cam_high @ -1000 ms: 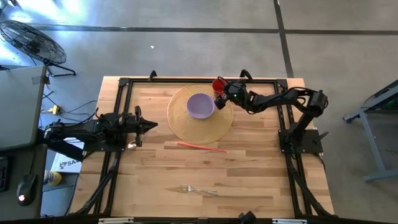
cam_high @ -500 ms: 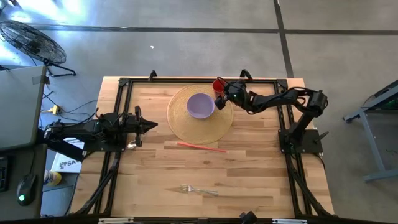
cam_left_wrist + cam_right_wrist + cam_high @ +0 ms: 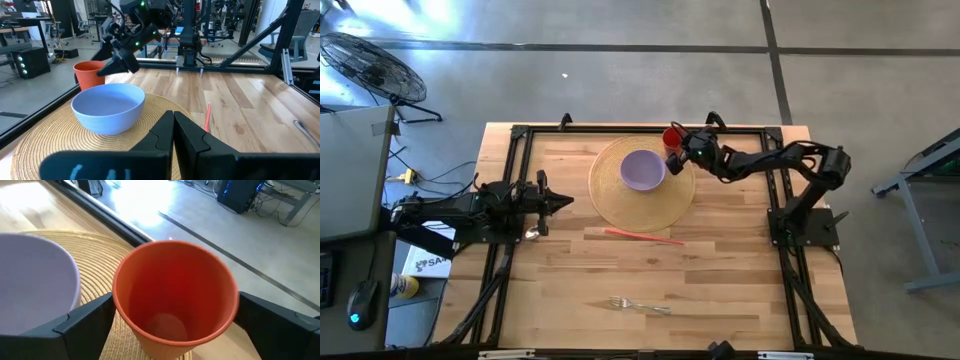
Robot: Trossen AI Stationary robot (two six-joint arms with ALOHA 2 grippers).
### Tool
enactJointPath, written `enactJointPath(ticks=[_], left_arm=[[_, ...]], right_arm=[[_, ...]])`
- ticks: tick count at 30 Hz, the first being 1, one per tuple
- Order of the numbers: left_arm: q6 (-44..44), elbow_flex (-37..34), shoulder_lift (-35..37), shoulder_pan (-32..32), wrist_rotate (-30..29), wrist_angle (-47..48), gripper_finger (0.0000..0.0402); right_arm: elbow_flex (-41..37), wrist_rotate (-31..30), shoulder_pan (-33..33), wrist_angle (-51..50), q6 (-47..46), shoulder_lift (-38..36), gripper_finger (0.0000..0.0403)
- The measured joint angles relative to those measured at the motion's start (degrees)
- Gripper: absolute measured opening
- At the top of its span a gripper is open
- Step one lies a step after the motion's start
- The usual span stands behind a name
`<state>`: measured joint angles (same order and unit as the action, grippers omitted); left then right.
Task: Pick & Place Utensil
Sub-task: Put the orange cup on the brown mat to the top right of the purple bowl, then put the pink straw into the orange cup
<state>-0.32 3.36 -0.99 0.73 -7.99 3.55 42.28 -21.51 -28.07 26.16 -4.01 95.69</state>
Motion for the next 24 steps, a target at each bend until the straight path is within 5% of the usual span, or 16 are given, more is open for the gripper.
enactJointPath(ticks=[16, 24], left_arm=[[0.0, 0.0, 0.0, 0.0, 0.0, 0.0, 0.0007], [0.0, 0.0, 0.0, 0.0, 0.0, 0.0, 0.0007]], right_arm=[[0.0, -9.5, 7.1, -16.1, 3.5, -17.2, 0.0397], [0.0, -9.5, 22.3, -22.1, -1.3, -23.3, 0.0397]])
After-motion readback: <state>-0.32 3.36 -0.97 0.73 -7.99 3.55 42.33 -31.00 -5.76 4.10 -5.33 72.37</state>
